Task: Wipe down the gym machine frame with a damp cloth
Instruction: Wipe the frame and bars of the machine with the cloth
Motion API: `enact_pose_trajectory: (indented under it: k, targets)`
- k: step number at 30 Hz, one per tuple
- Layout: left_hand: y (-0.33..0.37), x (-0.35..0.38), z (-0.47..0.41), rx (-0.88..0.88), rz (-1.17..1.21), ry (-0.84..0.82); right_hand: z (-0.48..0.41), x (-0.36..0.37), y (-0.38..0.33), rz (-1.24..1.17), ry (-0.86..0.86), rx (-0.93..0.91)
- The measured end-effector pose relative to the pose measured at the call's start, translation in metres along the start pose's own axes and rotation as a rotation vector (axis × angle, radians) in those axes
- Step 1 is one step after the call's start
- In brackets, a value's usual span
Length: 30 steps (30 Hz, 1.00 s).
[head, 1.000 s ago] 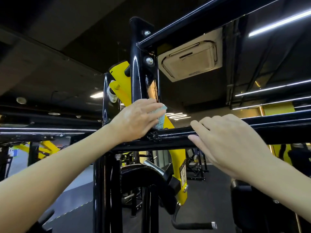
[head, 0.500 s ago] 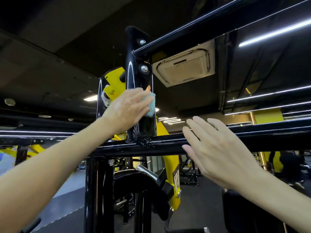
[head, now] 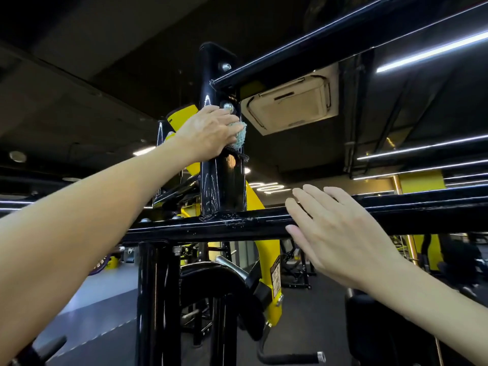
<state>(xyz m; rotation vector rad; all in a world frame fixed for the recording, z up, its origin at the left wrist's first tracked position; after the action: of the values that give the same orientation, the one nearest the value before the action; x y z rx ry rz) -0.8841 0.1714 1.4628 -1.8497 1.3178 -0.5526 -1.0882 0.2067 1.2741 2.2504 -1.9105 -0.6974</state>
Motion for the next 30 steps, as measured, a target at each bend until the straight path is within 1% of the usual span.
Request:
enact_pose_trajectory:
  k: [4,9,12,17,20,23,27,30]
  targets:
    - [0.025,-0.001,0.032,0.052,0.123,0.066,0.0,-0.001,0.0,0.004,-0.031,0.021]
    - [0.053,0.0,0.074,0.238,0.272,0.069,0.002,-0.003,-0.001,0.022,-0.079,0.032]
    - [0.059,0.002,0.096,0.239,0.32,0.075,0.002,-0.004,-0.001,0.032,-0.106,0.039]
    - [0.073,0.007,0.126,0.126,0.441,0.093,0.001,-0.005,-0.004,0.026,-0.113,0.041]
    - [0.087,0.009,0.141,0.021,0.606,0.126,0.002,-0.004,-0.005,0.025,-0.118,0.06]
    - [0.101,0.012,0.149,-0.084,0.733,0.201,0.001,-0.004,-0.006,0.012,-0.103,0.064]
    - [0.121,0.01,0.147,-0.187,0.816,0.284,0.001,-0.003,-0.007,0.005,-0.084,0.038]
    - [0.139,-0.003,0.132,-0.206,0.832,0.342,0.0,-0.003,-0.007,0.006,-0.06,0.033]
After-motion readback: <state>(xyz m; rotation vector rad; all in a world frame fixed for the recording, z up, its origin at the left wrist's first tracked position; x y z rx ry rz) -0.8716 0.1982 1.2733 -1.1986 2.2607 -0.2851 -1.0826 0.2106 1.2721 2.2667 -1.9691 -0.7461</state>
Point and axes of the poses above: each hand's wrist, its own z-axis away from the middle knuckle, its own x-axis out of the palm, y = z × x, the point moved 4 cm from there along -z, towards the middle knuckle, and after that the axes turned 5 degrees about x, right-handed, at the moved point
